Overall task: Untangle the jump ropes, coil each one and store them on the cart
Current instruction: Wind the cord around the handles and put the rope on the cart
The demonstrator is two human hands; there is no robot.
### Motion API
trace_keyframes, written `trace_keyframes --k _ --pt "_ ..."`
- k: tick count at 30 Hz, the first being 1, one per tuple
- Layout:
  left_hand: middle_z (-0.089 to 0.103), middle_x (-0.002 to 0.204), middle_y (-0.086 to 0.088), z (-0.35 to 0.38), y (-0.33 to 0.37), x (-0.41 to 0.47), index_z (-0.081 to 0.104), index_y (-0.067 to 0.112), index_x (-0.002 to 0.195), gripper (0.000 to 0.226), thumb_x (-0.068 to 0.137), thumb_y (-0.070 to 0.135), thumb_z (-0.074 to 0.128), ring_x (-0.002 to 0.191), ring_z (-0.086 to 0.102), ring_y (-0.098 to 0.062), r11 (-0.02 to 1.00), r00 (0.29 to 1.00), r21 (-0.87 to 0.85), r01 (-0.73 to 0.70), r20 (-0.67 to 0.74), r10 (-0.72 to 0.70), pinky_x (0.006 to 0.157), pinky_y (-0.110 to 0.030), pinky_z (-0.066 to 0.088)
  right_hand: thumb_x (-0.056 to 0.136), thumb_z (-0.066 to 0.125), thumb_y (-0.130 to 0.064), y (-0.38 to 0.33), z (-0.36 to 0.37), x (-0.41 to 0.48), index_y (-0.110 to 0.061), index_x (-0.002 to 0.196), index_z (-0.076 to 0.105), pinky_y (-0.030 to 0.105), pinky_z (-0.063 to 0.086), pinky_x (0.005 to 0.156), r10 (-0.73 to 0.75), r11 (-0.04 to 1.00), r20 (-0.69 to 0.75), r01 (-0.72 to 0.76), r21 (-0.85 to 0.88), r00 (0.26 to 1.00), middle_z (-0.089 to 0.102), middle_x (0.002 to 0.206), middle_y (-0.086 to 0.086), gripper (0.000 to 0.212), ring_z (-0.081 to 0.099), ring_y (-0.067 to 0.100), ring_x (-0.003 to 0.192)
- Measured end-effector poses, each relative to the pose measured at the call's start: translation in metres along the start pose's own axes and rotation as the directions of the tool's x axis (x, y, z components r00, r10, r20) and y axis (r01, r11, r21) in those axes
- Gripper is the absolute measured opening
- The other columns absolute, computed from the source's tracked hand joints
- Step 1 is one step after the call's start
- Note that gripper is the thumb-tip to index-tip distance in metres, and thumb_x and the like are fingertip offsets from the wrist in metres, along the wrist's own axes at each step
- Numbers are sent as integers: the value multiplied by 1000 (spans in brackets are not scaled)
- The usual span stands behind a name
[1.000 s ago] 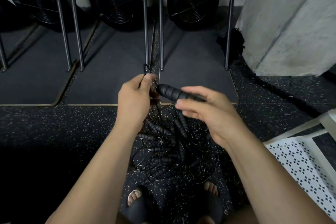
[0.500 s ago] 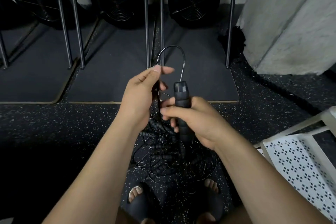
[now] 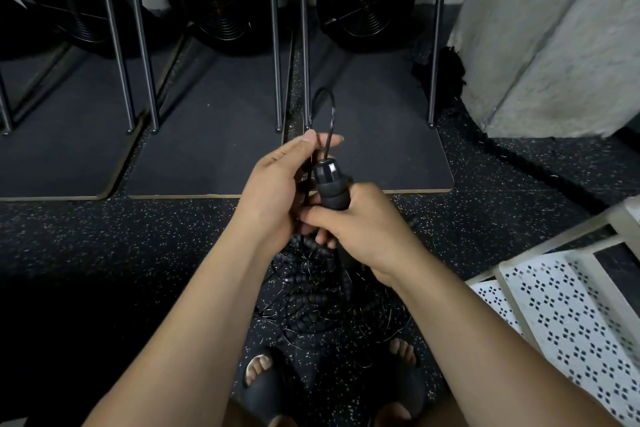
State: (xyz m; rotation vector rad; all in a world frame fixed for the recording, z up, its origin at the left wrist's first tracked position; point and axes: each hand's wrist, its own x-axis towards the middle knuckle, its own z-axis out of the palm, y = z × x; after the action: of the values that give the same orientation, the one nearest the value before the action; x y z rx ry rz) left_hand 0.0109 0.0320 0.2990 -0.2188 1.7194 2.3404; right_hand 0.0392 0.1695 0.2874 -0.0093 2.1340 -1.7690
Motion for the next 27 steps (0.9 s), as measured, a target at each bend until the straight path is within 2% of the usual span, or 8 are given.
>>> trace_keyframes --k 4,6,7,9,15,18,21,27 --pt "64 82 -17 -2 -7 6 78 14 111 45 108 51 52 49 45 -25 999 998 32 -14 61 12 47 -34 49 95 76 -11 -10 -9 -1 -8 89 75 29 51 60 -60 998 -14 60 25 998 79 78 7 7 63 14 62" --pt "65 73 -10 -4 -15 10 77 13 108 57 104 65 54 65 61 -33 990 997 142 -14 77 3 81 -50 58 96 75 -9 -19 -22 0 -7 90 74 26 49 57 -72 984 -78 83 157 994 77 75 7 6 60 15 60" --pt "73 81 -5 -5 -19 11 77 14 109 63 100 72 54 84 70 -35 973 997 232 -10 83 -10 102 -55 54 95 75 -8 -24 -31 1 -7 90 73 26 48 56 -67 967 -125 95 236 990 75 73 8 6 59 15 58" --pt "81 104 0 -3 -23 7 79 18 113 65 102 74 48 112 75 -25 916 989 401 -4 135 -54 117 -54 44 95 74 -6 -29 -50 2 -7 90 69 27 47 54 -40 913 -216 123 388 976 71 71 7 7 56 15 55" --pt "80 109 4 9 -35 -5 78 26 109 33 107 52 58 113 73 -25 802 936 592 -76 319 -147 112 -55 50 95 75 -11 -24 -96 3 -7 102 67 26 47 59 20 833 -325 163 528 946 70 77 3 11 57 13 64" --pt "77 97 10 7 -45 0 77 30 103 15 105 41 67 96 72 -14 664 935 726 -179 336 -115 99 -37 57 97 73 -12 -23 -102 2 -12 95 70 25 47 60 51 800 -341 166 577 939 69 77 1 4 58 11 65" --pt "73 86 15 7 -45 -1 78 27 102 10 104 32 70 81 66 -2 649 932 735 -197 345 -108 82 -23 55 96 75 -14 -22 -102 4 -8 108 73 24 49 60 44 799 -330 166 578 943 73 83 4 13 61 12 67" --pt "76 91 7 1 -29 5 74 23 91 14 105 26 70 84 67 -9 709 944 632 -313 288 160 80 -30 51 90 76 0 -7 -86 4 -6 102 78 26 49 59 80 983 -188 -47 175 979 77 90 16 13 64 14 67"
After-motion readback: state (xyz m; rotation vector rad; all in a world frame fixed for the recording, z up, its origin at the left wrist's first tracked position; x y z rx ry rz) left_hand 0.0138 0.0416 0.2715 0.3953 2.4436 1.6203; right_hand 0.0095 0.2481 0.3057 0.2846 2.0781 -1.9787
